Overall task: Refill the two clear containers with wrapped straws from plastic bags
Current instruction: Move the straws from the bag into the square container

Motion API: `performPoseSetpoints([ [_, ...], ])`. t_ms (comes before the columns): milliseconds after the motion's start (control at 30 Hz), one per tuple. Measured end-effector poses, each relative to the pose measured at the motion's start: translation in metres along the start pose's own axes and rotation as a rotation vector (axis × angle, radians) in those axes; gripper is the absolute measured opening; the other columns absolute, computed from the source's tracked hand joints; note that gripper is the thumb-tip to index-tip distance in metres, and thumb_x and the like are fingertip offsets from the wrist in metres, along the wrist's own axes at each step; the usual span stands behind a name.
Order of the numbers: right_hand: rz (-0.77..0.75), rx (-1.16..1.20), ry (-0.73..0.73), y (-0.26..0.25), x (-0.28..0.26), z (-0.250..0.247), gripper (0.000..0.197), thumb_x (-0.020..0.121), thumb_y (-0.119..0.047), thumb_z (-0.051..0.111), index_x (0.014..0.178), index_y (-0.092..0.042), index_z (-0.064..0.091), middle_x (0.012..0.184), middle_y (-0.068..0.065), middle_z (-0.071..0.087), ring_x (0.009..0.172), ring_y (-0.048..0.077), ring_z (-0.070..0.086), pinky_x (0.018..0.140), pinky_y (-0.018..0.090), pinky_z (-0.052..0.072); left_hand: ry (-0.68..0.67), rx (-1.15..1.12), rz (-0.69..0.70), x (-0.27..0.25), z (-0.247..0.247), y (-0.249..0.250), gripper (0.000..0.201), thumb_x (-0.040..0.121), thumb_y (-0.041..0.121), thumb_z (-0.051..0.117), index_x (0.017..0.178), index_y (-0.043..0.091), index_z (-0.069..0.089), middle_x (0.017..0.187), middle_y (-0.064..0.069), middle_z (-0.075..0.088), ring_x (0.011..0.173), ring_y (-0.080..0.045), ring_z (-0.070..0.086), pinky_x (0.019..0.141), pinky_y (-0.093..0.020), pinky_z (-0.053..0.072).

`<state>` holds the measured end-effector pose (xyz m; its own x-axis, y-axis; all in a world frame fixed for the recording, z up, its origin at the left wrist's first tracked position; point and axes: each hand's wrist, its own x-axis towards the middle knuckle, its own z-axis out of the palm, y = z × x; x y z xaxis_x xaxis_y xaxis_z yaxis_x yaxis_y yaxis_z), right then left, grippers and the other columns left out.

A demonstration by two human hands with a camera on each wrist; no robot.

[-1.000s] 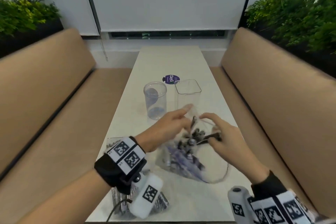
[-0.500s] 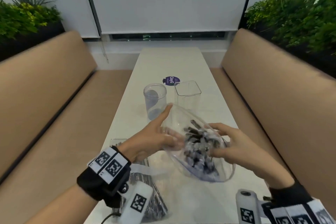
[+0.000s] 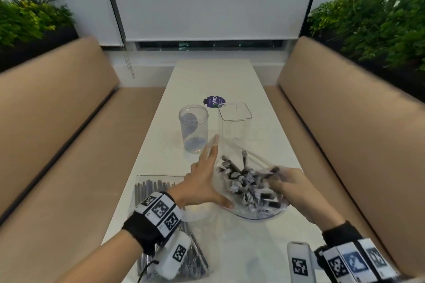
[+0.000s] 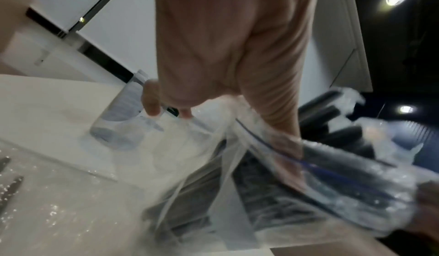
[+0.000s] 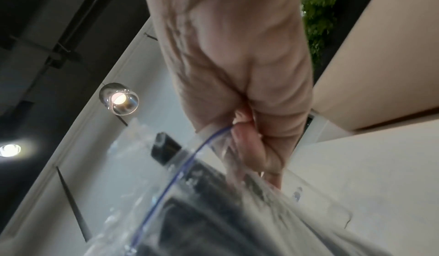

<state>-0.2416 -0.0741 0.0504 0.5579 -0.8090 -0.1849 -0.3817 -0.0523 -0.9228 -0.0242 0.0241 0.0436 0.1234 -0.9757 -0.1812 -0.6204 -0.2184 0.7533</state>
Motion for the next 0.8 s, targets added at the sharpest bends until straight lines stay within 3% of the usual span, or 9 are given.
performPoseSetpoints([
  [67,-0.05,0.057,-0.054,-0.01,0.004,0.005,0.006,0.087,-0.002,0.067,0.092,0.0,0.07,0.068,-0.007,0.073,0.06,0.006,0.067,0.057,0.022,0.048,0.006,-0.188,0.043,0.008,0.003,0.0,0.154,0.047,0.034,0.096,0.138,0.062,-0.025,0.161,0.013,0.016,0.146,-0.027,0.026,0.111,-0.059,0.034],
  [133,-0.075,0.13,-0.067,-0.017,0.009,0.007,0.015,0.089,-0.002,0.065,0.102,0.0,0.071,0.097,0.009,0.078,0.093,0.024,0.074,0.083,0.038,0.057,0.031,-0.416,0.084,0.013,0.006,0.001,0.151,0.055,0.007,0.094,0.144,0.058,-0.016,0.151,0.011,0.037,0.134,-0.011,0.047,0.098,-0.038,0.053],
  [267,-0.027,0.219,-0.079,-0.018,0.013,0.0,0.023,0.097,-0.011,0.057,0.118,-0.012,0.066,0.109,0.009,0.075,0.103,0.027,0.071,0.088,0.04,0.057,0.2,-0.517,0.122,0.018,0.001,-0.001,0.139,0.057,0.003,0.093,0.151,0.048,0.001,0.143,0.036,0.029,0.125,0.01,0.044,0.089,-0.006,0.046],
  [367,0.064,0.29,0.004,-0.016,0.011,-0.006,0.027,0.095,-0.034,0.057,0.121,-0.026,0.062,0.107,0.004,0.075,0.095,0.027,0.07,0.08,0.04,0.053,0.271,-0.568,0.104,0.024,0.002,-0.002,0.143,0.054,0.016,0.096,0.147,0.057,-0.004,0.156,0.029,0.012,0.144,-0.002,0.023,0.113,-0.026,0.033],
  [467,0.118,0.441,-0.04,-0.02,0.011,0.0,0.027,0.097,-0.035,0.052,0.114,-0.022,0.068,0.111,0.007,0.073,0.098,0.033,0.069,0.082,0.047,0.056,0.328,-0.616,0.111,0.032,0.011,0.005,0.15,0.046,0.027,0.099,0.142,0.064,-0.011,0.158,0.028,-0.008,0.15,-0.009,0.013,0.116,-0.052,0.031],
  [567,0.04,0.489,0.09,-0.022,0.018,0.013,0.026,0.1,-0.022,0.048,0.108,-0.01,0.069,0.105,0.013,0.075,0.096,0.035,0.07,0.085,0.053,0.055,0.47,-0.571,0.053,0.036,0.018,0.015,0.151,0.05,0.023,0.097,0.145,0.056,-0.014,0.152,0.022,0.006,0.143,-0.005,0.016,0.118,-0.048,0.029],
  [633,-0.044,0.458,0.228,-0.017,0.027,0.018,0.024,0.099,-0.007,0.046,0.107,-0.008,0.069,0.1,0.014,0.076,0.097,0.031,0.072,0.081,0.047,0.059,0.516,-0.602,-0.013,0.038,0.02,0.017,0.148,0.053,0.015,0.096,0.146,0.055,-0.013,0.147,0.009,0.013,0.133,-0.006,0.022,0.116,-0.041,0.029],
  [733,-0.102,0.473,0.328,-0.009,0.039,0.016,0.034,0.094,0.013,0.042,0.115,-0.006,0.061,0.095,0.019,0.073,0.092,0.029,0.07,0.062,0.02,0.056,0.351,-0.732,-0.068,0.037,0.016,0.011,0.146,0.059,0.004,0.091,0.143,0.06,-0.014,0.158,0.002,0.001,0.142,-0.014,0.02,0.113,-0.041,0.033],
  [800,-0.158,0.481,0.343,-0.006,0.046,0.015,0.039,0.091,0.018,0.04,0.113,-0.008,0.06,0.097,0.019,0.073,0.093,0.028,0.071,0.061,0.018,0.057,0.23,-0.835,-0.065,0.034,0.009,0.003,0.134,0.068,-0.008,0.081,0.144,0.061,-0.006,0.161,-0.002,0.012,0.139,-0.022,0.038,0.106,-0.043,0.044],
])
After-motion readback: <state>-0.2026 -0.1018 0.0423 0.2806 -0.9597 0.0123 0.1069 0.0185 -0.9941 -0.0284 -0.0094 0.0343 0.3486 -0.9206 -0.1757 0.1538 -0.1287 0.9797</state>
